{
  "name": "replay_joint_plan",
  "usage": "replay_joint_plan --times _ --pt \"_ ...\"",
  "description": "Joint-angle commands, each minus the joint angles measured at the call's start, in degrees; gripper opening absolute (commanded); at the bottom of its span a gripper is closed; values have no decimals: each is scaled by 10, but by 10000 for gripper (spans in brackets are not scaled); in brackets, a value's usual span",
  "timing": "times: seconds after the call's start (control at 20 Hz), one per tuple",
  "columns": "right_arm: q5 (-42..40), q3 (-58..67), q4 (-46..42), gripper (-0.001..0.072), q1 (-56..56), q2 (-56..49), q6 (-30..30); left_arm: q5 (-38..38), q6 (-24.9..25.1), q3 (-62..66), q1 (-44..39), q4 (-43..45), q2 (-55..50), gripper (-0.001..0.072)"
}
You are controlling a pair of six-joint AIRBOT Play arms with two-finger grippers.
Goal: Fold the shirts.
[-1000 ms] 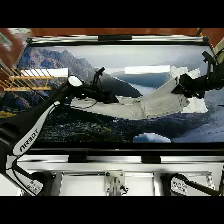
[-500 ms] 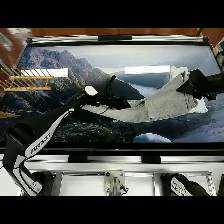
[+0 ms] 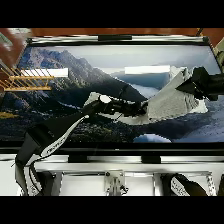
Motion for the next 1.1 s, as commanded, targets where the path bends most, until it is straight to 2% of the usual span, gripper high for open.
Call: replay_joint_plan --times 0.0,0.2,0.4,0.55,0.8,1.05 --pt "-1 1 2 71 0 2 2 -7 7 29 7 -33 -12 36" --pt "0 0 -31 71 0 2 -5 -77 3 29 74 66 30 35" --pt "6 0 -45 71 10 -14 -21 -170 -14 29 157 193 129 35" --pt "40 0 -45 71 63 -53 -25 -180 -26 29 238 286 229 35" --pt "145 1 -42 71 212 -145 -25 -190 -27 29 428 298 375 36" --pt "302 1 -2 71 345 -246 -25 -255 -30 29 570 298 457 36"
